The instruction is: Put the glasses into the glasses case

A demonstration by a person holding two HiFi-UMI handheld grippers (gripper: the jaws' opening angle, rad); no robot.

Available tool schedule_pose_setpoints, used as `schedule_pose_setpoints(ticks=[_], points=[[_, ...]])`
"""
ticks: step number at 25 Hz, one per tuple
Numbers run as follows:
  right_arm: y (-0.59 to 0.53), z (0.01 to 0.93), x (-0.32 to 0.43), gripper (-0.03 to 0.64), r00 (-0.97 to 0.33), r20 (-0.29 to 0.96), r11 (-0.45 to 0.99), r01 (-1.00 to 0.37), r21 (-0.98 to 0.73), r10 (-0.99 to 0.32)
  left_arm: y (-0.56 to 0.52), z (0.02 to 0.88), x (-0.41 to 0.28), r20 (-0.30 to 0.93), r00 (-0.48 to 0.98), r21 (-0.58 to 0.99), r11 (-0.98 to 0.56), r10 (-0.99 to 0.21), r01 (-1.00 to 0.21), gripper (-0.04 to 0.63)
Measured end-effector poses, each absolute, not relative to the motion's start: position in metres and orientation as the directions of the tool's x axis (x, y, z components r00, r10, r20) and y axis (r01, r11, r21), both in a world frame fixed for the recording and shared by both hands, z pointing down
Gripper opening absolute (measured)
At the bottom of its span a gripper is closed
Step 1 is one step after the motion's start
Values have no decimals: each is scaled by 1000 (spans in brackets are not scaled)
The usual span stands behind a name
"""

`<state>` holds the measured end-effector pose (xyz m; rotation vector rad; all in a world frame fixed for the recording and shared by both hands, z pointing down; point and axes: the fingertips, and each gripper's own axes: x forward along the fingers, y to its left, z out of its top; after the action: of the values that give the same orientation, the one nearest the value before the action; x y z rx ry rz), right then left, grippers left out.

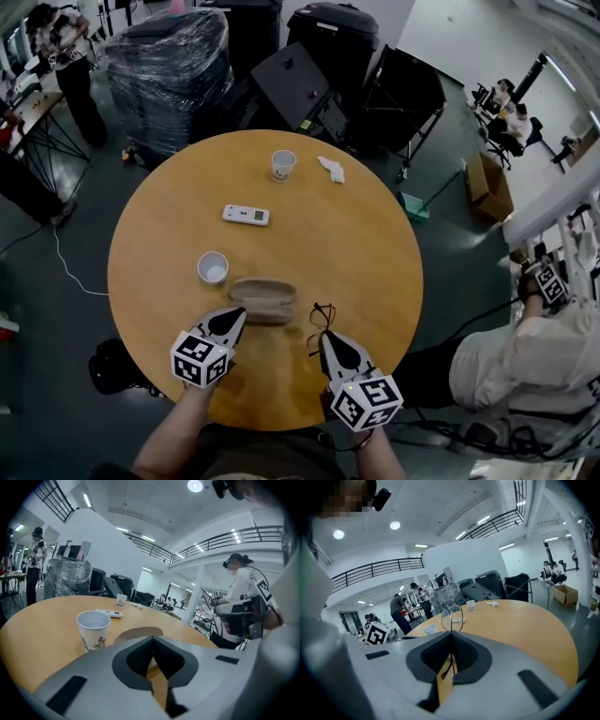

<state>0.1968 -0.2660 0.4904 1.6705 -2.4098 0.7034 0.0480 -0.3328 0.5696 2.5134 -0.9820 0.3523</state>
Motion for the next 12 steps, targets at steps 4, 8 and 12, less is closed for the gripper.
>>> schedule_pose_setpoints(ticks=[4, 8, 12], points=[[-280, 494, 190, -11, -440, 369, 354, -893, -277, -819, -341, 584, 47, 414, 696, 298, -636, -586, -712, 6], [-288, 499, 182, -11, -487, 389, 418, -873, -252, -782, -344, 589, 46, 409, 696, 316, -624, -590, -715, 6], [-294, 504, 178, -11, -501, 409, 439, -866, -241, -763, -342, 591, 47, 407, 705, 319, -633, -581, -706, 6]])
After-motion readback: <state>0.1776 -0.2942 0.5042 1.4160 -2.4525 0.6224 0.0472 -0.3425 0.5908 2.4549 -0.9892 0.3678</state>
